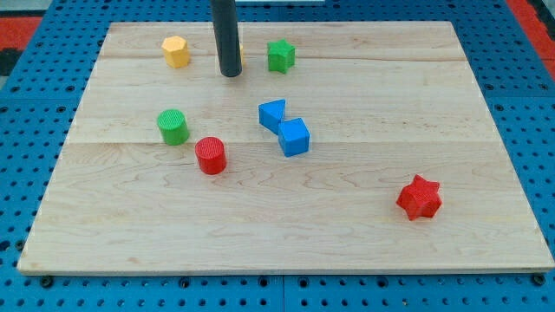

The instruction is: Place the blue blocks vertical to the green star

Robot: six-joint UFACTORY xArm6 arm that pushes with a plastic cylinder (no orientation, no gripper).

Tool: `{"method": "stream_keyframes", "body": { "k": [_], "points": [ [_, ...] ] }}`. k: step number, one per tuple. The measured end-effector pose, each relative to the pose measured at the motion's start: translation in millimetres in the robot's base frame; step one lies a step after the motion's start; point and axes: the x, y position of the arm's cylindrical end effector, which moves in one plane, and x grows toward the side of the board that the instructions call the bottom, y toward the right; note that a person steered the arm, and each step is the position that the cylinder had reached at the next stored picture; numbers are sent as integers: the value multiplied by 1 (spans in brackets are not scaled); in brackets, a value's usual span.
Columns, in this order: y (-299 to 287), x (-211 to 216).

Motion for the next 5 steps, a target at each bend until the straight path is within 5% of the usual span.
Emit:
{"method": "stream_keyframes", "body": {
  "k": [1, 4, 5],
  "points": [
    [0, -11],
    [146, 115],
    [88, 154]
  ]
}}
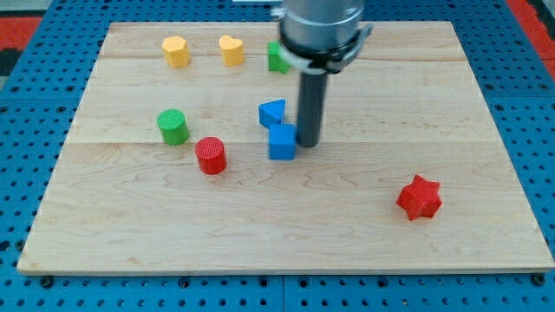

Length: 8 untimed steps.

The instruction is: Place the blue blocks vertical to the green star

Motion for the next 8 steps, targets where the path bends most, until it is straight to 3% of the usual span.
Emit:
{"method": "stream_keyframes", "body": {
  "k": [1, 3, 4, 5, 7, 8],
  "points": [
    [-10, -4],
    [-20, -67],
    [-16, -57],
    [-92, -55],
    [-45, -92],
    [-60, -69]
  ]
}}
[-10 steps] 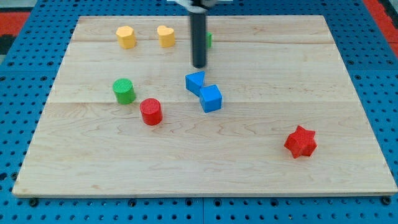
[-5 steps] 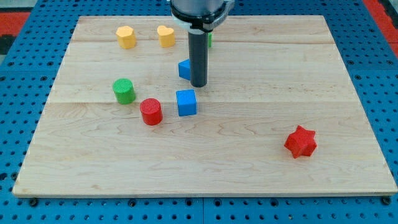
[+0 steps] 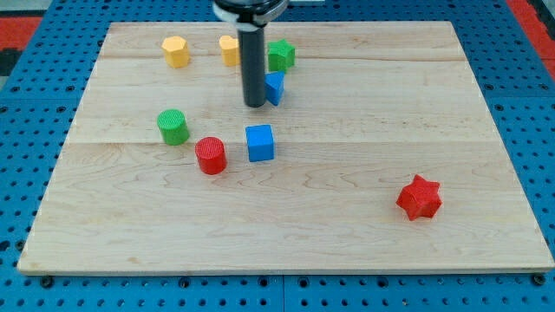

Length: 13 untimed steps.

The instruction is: Place the blue blocks vertical to the green star

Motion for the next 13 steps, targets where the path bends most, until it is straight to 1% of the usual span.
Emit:
{"method": "stream_keyframes", "body": {
  "k": [1, 2, 3, 4, 5, 6, 7, 8, 9, 10, 13],
  "points": [
    [80, 31],
    [83, 89],
    [12, 91],
    [-26, 82],
    [-17, 69],
    [11, 59],
    [15, 59],
    [7, 98],
    [-41, 117],
    [-82, 120],
    [-85, 120]
  ]
}}
